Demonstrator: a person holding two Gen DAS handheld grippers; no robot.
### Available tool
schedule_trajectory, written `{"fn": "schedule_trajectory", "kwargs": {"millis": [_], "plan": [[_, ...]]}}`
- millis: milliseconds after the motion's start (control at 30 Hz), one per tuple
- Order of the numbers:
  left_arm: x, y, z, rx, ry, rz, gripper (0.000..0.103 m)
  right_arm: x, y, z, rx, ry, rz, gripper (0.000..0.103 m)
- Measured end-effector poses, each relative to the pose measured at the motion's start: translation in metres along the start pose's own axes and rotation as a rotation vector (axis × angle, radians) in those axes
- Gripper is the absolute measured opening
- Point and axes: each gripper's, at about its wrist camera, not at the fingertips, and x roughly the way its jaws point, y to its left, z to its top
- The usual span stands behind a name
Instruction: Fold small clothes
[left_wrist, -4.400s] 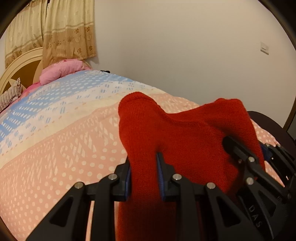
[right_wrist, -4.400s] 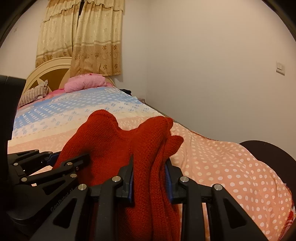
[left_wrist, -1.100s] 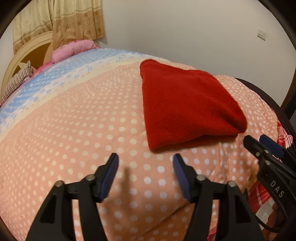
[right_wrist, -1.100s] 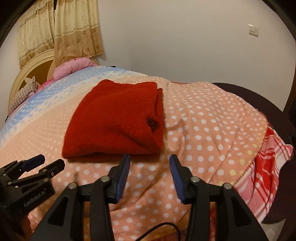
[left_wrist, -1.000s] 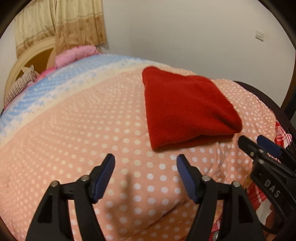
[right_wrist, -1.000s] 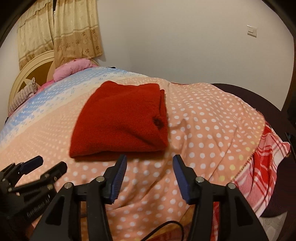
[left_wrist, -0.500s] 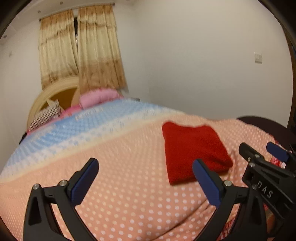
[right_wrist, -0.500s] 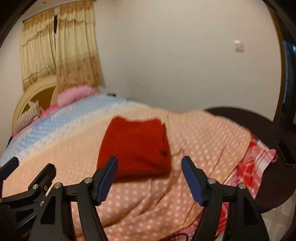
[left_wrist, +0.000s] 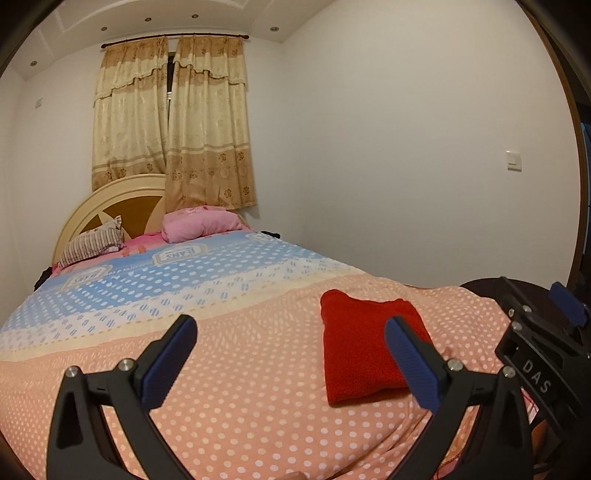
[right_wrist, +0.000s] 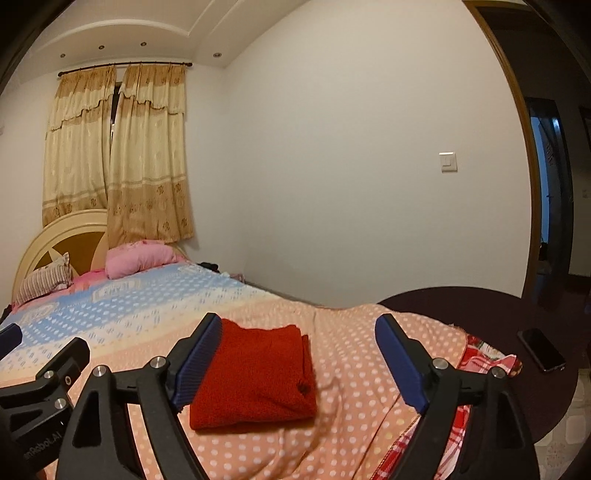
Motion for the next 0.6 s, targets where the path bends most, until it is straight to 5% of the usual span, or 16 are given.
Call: {"fn": "schedule_trajectory", "kwargs": {"millis": [600], "plan": [[0.0041, -0.0093, -0.0047, 0.016, 0.033, -0.008, 0.103, 0.0083, -0.005, -0.0087, 0.001, 0.034, 0.008, 0.086]]}}
